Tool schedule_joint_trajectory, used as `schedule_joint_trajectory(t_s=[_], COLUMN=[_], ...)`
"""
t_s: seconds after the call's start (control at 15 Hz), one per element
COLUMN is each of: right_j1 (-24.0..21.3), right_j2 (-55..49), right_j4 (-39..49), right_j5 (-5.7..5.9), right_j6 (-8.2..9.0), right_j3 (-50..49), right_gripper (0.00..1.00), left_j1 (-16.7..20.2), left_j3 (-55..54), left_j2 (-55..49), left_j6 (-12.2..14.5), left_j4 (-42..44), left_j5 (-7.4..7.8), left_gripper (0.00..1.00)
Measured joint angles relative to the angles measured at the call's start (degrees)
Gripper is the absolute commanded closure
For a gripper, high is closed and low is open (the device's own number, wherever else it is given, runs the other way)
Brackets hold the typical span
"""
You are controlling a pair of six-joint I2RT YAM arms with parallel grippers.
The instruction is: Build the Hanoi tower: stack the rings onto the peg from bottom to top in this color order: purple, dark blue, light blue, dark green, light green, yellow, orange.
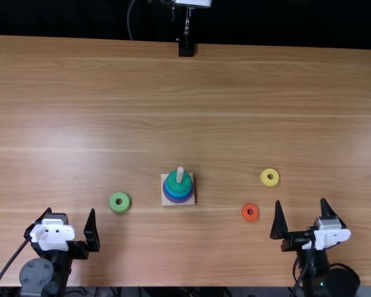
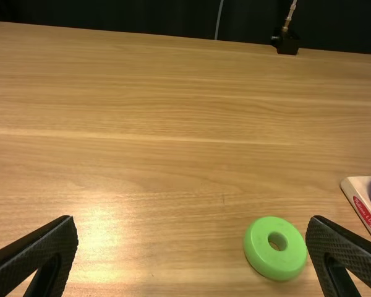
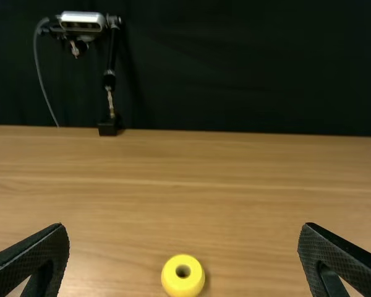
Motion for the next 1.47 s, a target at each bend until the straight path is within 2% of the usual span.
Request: schedule_joint_trajectory(t_s=[0.07,0.33,0.47,0.67,0.87,1.47], right_j1=[0.0,0.0,0.0,0.0,0.0,0.0], right_j2=[-0.8,-2.8,-2.8,-2.8,-2.8,-2.8], right_j4=[-0.2,-1.1,-2.8,-4.6,-10.4,-11.0], right_j5=[0.68,4.83,5.77,6.16,6.40,6.40], right_j6=[0.00,0.00,0.02,0.07,0.00,0.00], right_j3=[-1.8,-3.9,-3.8,-3.2,-1.3,-1.2], right_gripper=[0.00,0.00,0.00,0.00,0.00,0.00], left_j1=[0.0,0.0,0.0,0.0,0.0,0.0], left_j3=[0.0,0.0,0.0,0.0,0.0,0.0], left_j2=[0.0,0.0,0.0,0.0,0.0,0.0], left_j6=[0.0,0.0,0.0,0.0,0.0,0.0], left_j4=[0.0,0.0,0.0,0.0,0.0,0.0], left_j5=[0.00,0.02,0.00,0.02,0.00,0.00], left_gripper=[0.00,0.00,0.00,0.00,0.00,0.00])
